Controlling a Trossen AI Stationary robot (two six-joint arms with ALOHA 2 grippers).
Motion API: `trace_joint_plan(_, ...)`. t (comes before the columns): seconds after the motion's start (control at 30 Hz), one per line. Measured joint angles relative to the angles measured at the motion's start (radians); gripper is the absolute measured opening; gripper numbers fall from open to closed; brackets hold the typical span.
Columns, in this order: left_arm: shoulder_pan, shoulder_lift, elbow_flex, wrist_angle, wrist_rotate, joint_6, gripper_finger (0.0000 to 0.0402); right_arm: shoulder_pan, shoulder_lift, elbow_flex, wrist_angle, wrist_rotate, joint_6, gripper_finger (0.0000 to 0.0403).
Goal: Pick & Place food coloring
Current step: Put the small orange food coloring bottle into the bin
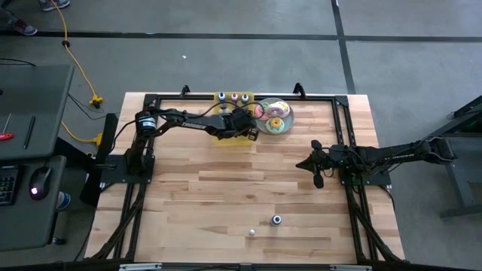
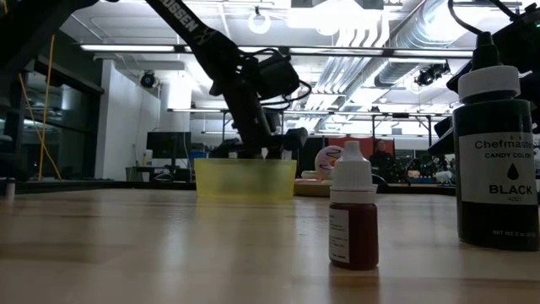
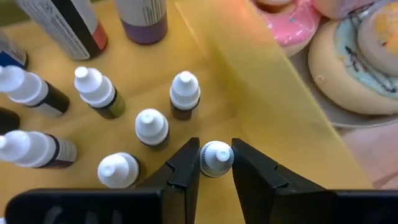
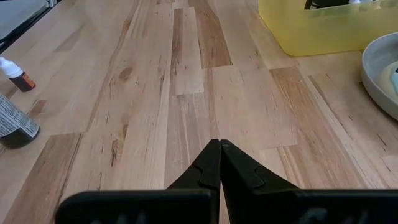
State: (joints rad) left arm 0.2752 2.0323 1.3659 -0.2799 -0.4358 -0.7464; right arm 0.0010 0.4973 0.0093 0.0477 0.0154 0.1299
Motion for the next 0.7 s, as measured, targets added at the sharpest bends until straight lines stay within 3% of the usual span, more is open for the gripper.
trace_joint_plan(0.7,0.007,0.0,0.0,0.0,0.006,0.042,0.0086,0.0,0.0,0.0,0.001,0.0,0.0,0.0)
